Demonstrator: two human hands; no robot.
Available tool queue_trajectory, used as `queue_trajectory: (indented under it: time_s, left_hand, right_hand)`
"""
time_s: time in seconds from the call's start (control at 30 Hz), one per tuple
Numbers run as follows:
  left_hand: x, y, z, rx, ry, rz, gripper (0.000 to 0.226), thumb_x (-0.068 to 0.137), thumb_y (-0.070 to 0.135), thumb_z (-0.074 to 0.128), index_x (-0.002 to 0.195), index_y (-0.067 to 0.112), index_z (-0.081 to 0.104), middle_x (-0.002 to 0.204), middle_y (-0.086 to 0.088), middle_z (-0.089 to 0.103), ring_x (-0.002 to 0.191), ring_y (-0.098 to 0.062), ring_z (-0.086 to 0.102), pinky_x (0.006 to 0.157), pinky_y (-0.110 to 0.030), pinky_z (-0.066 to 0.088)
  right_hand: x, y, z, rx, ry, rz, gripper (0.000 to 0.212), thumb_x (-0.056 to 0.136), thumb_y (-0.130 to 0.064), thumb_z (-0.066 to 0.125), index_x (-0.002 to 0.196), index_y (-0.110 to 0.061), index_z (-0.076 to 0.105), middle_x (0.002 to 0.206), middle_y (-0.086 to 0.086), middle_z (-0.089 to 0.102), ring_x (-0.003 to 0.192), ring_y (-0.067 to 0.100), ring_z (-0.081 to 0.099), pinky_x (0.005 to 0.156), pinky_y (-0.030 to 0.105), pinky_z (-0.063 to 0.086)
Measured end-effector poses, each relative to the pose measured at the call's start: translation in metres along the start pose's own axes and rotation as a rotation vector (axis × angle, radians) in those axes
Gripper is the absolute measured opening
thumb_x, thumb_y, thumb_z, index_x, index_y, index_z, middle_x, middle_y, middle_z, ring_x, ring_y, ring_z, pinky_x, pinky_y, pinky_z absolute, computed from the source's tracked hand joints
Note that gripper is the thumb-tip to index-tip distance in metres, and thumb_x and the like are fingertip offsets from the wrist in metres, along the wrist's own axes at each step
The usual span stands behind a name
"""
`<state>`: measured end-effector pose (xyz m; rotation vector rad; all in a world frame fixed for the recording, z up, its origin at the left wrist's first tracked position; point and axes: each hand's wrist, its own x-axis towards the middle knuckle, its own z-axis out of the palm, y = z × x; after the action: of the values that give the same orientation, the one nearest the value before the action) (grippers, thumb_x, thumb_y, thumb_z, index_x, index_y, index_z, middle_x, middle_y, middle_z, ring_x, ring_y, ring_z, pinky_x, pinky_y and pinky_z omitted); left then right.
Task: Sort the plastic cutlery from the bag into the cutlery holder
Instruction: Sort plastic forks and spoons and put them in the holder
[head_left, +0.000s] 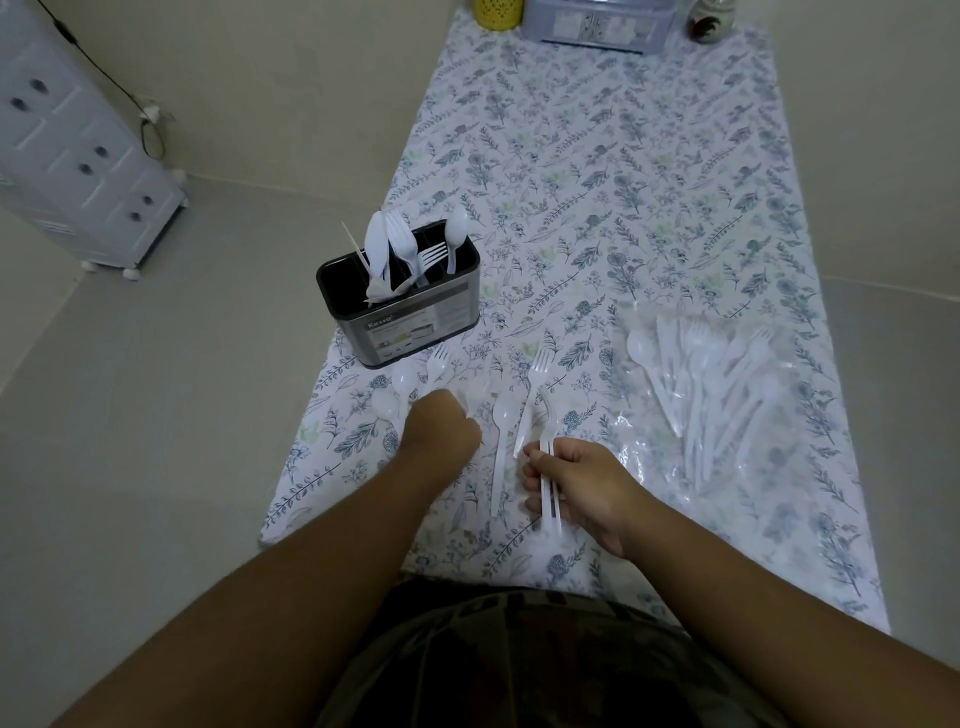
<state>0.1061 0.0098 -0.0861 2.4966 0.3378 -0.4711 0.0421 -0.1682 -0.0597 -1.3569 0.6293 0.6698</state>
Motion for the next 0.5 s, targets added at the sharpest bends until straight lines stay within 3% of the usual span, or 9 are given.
queue_trajectory:
  time_s: [0.07,0.13,0.23,0.37,0.5]
  left_hand:
    - [-0.011,-0.010,0.001,0.036,0.010,0.026,0.010,0.092,0.013,0.055,0.091,0.008,0.063,0.087,-0.007,0.067,0.077,-0.018,0.063,0.065,-0.031,0.056]
    - [-0.023,-0.018,0.002,-0.010,0.049,0.055,0.015,0.096,0.014,0.052,0.097,0.009,0.066,0.096,-0.005,0.070,0.083,-0.017,0.065,0.069,-0.027,0.054]
    - [-0.040,-0.016,-0.002,-0.278,0.041,0.055,0.018,0.098,0.018,0.059,0.110,0.010,0.070,0.097,0.000,0.071,0.084,-0.009,0.065,0.070,-0.018,0.050]
    - [-0.064,0.003,0.005,-0.791,-0.200,-0.053,0.019,0.096,0.014,0.063,0.113,0.014,0.072,0.096,-0.003,0.077,0.090,-0.019,0.075,0.086,-0.042,0.061]
    - [-0.070,0.016,0.014,-0.835,-0.197,-0.012,0.020,0.096,0.015,0.064,0.114,0.012,0.073,0.097,-0.003,0.078,0.089,-0.016,0.076,0.086,-0.042,0.061]
  right_hand:
    - [0.000,-0.001,0.000,-0.007,0.009,-0.002,0.022,0.101,-0.012,0.060,0.109,0.008,0.067,0.084,0.018,0.066,0.079,0.030,0.064,0.086,0.056,0.061]
    - [0.001,-0.002,0.001,-0.011,0.011,-0.002,0.021,0.101,-0.012,0.061,0.109,0.006,0.068,0.085,0.017,0.066,0.080,0.028,0.066,0.085,0.053,0.062]
    - [0.002,-0.003,0.005,0.005,0.003,-0.017,0.019,0.101,-0.012,0.061,0.109,0.003,0.068,0.088,0.016,0.068,0.083,0.026,0.069,0.083,0.048,0.063]
    - [0.000,-0.008,0.009,0.078,-0.050,-0.019,0.020,0.104,-0.015,0.057,0.107,0.001,0.070,0.091,0.018,0.075,0.083,0.030,0.074,0.083,0.049,0.062]
    - [-0.003,-0.010,0.005,0.126,-0.089,-0.012,0.024,0.106,-0.016,0.054,0.109,0.005,0.066,0.089,0.017,0.078,0.079,0.027,0.077,0.071,0.041,0.062]
